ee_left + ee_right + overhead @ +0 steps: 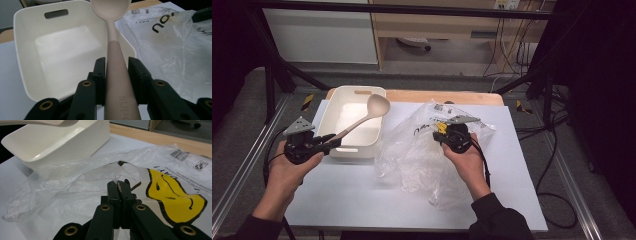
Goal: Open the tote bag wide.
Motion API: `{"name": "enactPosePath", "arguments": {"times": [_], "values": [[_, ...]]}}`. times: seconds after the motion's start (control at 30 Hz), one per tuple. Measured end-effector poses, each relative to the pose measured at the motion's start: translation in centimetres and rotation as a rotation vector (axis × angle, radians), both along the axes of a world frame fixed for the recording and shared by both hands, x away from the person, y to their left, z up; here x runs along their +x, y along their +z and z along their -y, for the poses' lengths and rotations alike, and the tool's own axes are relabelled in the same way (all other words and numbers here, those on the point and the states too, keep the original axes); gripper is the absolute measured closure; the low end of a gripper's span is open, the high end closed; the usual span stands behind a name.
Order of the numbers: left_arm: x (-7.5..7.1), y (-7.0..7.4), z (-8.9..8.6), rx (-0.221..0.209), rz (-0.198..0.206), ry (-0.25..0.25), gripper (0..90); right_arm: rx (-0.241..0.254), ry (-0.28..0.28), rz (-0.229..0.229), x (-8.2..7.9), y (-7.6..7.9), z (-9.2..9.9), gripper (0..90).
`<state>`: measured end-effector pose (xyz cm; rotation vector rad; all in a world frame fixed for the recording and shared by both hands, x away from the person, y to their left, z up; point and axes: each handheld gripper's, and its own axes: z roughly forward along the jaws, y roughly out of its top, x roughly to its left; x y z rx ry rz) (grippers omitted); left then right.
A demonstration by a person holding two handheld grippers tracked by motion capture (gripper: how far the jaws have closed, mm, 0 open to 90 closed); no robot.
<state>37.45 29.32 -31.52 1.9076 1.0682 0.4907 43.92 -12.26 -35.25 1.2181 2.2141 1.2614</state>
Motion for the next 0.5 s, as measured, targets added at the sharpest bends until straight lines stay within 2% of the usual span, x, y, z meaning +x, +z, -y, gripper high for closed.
{"name": "enactPosePath", "arguments": {"times": [0.03, 0.2, 0.5], "values": [[-0.2, 0.1, 0.1, -0.002, 0.002, -0.006, 68.5, -0.008, 0.001, 0.015, 0.2, 1.0, -0.3, 90.0], [-1.1, 0.4, 0.4, 0.001, 0.005, -0.028, 68.5, -0.013, -0.01, 0.023, 0.6, 2.3, -0.7, 90.0], [-2.2, 0.9, 1.2, -0.011, 0.003, -0.064, 68.5, -0.002, -0.002, -0.015, 1.7, 1.6, -0.8, 90.0]]}}
